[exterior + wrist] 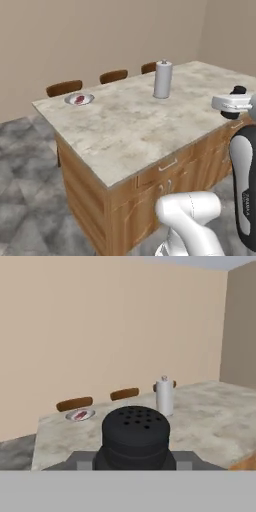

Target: Retrieve the shaker from the cabinet and place it next the steak on a plate on the dining table.

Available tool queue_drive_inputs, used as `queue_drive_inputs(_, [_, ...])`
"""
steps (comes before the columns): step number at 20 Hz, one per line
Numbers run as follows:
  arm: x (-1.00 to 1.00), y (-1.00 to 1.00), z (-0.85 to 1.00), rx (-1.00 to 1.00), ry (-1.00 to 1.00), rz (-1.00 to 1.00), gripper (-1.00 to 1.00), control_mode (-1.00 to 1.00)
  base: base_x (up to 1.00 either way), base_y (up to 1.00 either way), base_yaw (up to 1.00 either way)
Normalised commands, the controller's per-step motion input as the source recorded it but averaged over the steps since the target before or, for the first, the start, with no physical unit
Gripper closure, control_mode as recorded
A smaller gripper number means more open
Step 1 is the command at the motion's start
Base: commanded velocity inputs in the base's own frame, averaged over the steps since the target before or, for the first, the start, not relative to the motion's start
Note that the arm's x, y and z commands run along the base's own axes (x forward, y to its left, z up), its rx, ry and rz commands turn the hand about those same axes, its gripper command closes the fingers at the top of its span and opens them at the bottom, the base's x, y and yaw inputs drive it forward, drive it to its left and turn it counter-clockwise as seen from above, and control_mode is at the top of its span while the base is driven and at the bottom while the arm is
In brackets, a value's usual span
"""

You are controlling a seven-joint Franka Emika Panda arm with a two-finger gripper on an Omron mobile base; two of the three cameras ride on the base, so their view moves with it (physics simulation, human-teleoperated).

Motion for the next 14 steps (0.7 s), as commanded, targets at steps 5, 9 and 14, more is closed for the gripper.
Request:
queue_drive_inputs(5, [0.0,0.0,0.0,0.0,0.0,0.0,1.0,1.0,-0.32,1.0,0.09])
queue_drive_inputs(9, [0.0,0.0,0.0,0.0,0.0,0.0,1.0,1.0,-0.59,1.0,-0.1])
queue_drive_inputs(14, [0.0,0.0,0.0,0.0,0.0,0.0,1.0,1.0,-0.51,1.0,-0.18])
